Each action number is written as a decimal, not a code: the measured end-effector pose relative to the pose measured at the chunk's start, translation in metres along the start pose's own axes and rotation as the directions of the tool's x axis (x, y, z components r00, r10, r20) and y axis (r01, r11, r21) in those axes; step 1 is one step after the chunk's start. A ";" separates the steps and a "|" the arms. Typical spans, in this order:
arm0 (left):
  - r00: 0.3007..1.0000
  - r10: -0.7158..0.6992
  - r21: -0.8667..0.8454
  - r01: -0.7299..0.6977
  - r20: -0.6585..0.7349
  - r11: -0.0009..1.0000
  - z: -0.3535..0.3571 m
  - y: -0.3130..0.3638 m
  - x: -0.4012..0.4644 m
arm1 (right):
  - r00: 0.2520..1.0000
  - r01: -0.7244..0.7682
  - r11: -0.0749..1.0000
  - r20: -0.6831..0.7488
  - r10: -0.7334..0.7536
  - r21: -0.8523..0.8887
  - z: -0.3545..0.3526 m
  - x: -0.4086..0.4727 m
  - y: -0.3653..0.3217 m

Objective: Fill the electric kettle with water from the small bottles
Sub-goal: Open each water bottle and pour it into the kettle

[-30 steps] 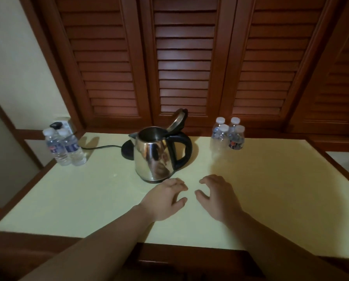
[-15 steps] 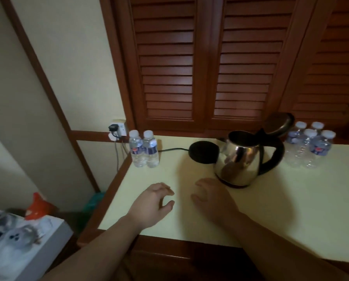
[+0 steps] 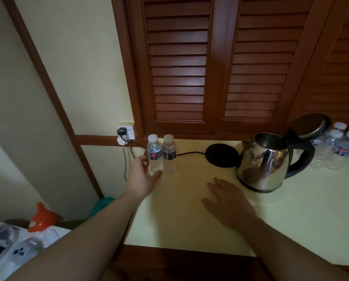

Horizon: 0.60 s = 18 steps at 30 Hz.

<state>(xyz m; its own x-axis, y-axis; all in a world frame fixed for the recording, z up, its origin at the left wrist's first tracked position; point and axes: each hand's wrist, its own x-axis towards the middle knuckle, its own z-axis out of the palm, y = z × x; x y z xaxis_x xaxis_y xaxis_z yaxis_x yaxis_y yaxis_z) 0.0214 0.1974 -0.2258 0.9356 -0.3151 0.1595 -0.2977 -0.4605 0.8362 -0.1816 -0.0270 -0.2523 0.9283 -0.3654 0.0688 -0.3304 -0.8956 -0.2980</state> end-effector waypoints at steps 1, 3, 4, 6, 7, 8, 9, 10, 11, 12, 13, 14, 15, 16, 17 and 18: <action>1.000 -0.025 -0.024 0.024 -0.003 0.999 0.000 0.004 0.007 | 1.000 -0.004 1.000 0.001 0.004 -0.003 0.000 0.000 0.000; 0.999 -0.029 -0.044 0.031 0.038 0.999 -0.001 0.008 0.021 | 1.000 -0.006 1.000 -0.003 0.006 0.001 -0.001 -0.001 0.000; 0.998 -0.014 -0.045 0.017 0.068 0.999 -0.001 0.008 0.028 | 1.000 -0.007 1.000 -0.008 0.007 0.007 -0.002 -0.001 0.000; 0.994 0.008 -0.049 -0.003 0.110 0.999 -0.002 0.007 0.038 | 1.000 -0.013 1.000 -0.011 0.013 0.018 -0.002 -0.001 0.000; 0.992 0.008 -0.046 -0.003 0.125 0.999 -0.003 0.006 0.041 | 1.000 -0.014 1.000 -0.006 0.014 0.020 -0.002 -0.001 0.000; 0.991 0.015 -0.041 -0.009 0.134 0.999 -0.003 0.005 0.043 | 1.000 -0.015 1.000 -0.004 0.015 0.021 -0.002 -0.001 0.000; 0.990 0.026 -0.050 -0.019 0.138 0.999 -0.004 0.006 0.043 | 1.000 -0.014 1.000 -0.001 0.014 0.023 -0.002 -0.002 0.001; 0.989 0.033 -0.066 -0.023 0.141 0.998 -0.005 0.006 0.040 | 1.000 -0.012 1.000 -0.002 0.012 0.025 -0.002 -0.002 0.001; 0.989 0.040 -0.088 -0.027 0.142 0.996 -0.006 0.005 0.037 | 1.000 -0.011 1.000 -0.003 0.011 0.027 -0.002 -0.002 0.001; 0.989 0.037 -0.100 -0.023 0.140 0.995 -0.008 0.003 0.033 | 1.000 -0.011 1.000 -0.001 0.011 0.027 -0.002 -0.002 0.002; 0.990 0.035 -0.107 -0.021 0.136 0.994 -0.009 0.000 0.028 | 1.000 -0.011 1.000 0.005 0.011 0.022 -0.002 -0.001 0.002; 0.991 0.033 -0.100 -0.019 0.133 0.995 -0.010 -0.004 0.023 | 1.000 -0.010 1.000 0.011 0.009 0.014 -0.002 -0.001 0.002; 0.990 0.028 -0.094 -0.015 0.138 0.995 -0.010 -0.007 0.016 | 1.000 -0.008 1.000 0.018 0.008 0.002 -0.002 0.000 0.002; 0.988 0.025 -0.090 -0.011 0.151 0.996 -0.009 -0.008 0.008 | 1.000 -0.006 1.000 0.021 0.006 -0.005 -0.002 0.000 0.002; 0.986 0.028 -0.091 -0.013 0.167 0.996 -0.007 -0.008 0.000 | 1.000 -0.005 1.000 0.024 0.005 -0.012 -0.002 0.001 0.002; 0.983 0.032 -0.083 -0.017 0.183 0.996 -0.004 -0.005 -0.010 | 1.000 -0.001 1.000 0.023 0.001 -0.013 -0.001 0.001 0.002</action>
<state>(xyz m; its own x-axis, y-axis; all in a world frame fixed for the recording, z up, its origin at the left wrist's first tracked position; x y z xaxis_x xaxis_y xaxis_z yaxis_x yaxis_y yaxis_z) 0.0148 0.2061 -0.2294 0.8749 -0.4763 0.0877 -0.2968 -0.3843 0.8742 -0.1818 -0.0293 -0.2514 0.9317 -0.3602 0.0467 -0.3331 -0.8986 -0.2854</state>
